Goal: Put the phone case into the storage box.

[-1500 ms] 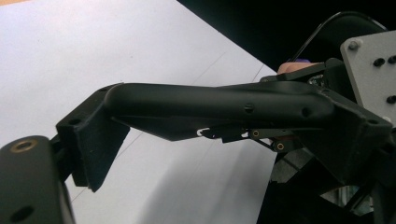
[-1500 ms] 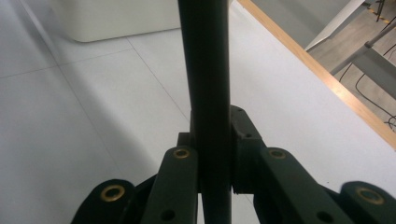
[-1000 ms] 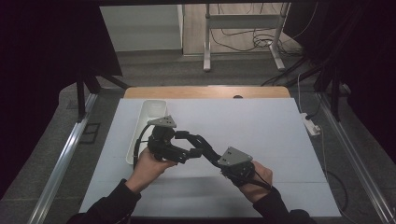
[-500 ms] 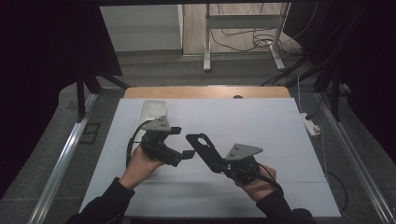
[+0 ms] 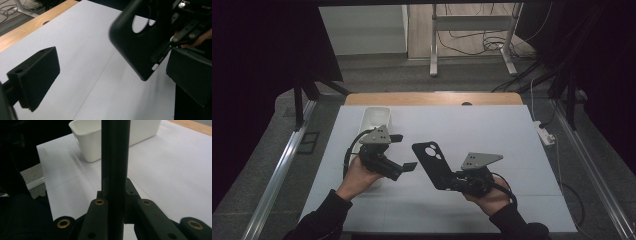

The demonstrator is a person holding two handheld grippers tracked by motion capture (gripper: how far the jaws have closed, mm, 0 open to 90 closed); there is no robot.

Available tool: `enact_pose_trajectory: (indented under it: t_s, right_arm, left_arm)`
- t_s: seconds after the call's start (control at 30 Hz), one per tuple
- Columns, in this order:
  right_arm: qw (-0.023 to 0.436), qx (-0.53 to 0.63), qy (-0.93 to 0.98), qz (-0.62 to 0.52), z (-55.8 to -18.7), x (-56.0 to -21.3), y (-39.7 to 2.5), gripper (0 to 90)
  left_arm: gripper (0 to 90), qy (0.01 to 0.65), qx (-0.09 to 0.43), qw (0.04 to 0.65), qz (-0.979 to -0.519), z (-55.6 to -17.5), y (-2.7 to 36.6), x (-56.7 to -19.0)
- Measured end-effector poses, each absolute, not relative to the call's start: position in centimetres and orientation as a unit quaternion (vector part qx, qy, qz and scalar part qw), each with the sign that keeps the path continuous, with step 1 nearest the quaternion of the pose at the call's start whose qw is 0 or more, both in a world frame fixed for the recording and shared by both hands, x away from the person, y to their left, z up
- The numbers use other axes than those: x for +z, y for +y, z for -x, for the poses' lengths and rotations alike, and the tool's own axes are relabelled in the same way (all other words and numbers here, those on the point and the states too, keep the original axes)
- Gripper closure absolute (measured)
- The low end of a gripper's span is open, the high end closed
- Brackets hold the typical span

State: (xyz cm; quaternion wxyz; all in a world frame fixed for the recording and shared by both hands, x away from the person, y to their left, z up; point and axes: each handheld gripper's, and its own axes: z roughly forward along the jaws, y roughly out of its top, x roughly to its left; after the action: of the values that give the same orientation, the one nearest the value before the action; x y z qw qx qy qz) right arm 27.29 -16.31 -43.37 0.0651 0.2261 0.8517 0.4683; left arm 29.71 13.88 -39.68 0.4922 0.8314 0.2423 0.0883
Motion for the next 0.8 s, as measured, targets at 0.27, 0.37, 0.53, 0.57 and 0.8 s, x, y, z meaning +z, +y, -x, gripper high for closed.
enact_pose_trajectory:
  t_s: [0.27,0.37,0.53,0.57,0.8]
  right_arm:
    - [0.051,0.476,0.851,-0.216,-27.2,-43.4,-16.3,84.2]
    - [0.046,0.482,0.849,-0.212,-27.1,-43.4,-16.4,84.2]
    - [0.046,0.483,0.848,-0.213,-27.1,-43.4,-16.4,84.2]
    - [0.043,0.484,0.848,-0.213,-27.1,-43.4,-16.4,84.2]
    - [0.039,0.489,0.845,-0.211,-27.1,-43.4,-16.4,84.3]
  left_arm:
    - [1.3,0.248,0.076,0.502,-0.825,-29.8,14.2,-39.7]
    - [9.4,0.245,0.063,0.509,-0.823,-29.8,14.4,-39.6]
    - [28.2,0.239,0.046,0.517,-0.821,-29.7,14.7,-39.5]
    - [34.7,0.236,0.034,0.523,-0.818,-29.8,14.7,-39.5]
    - [52.9,0.233,0.011,0.537,-0.811,-29.9,15.0,-39.4]
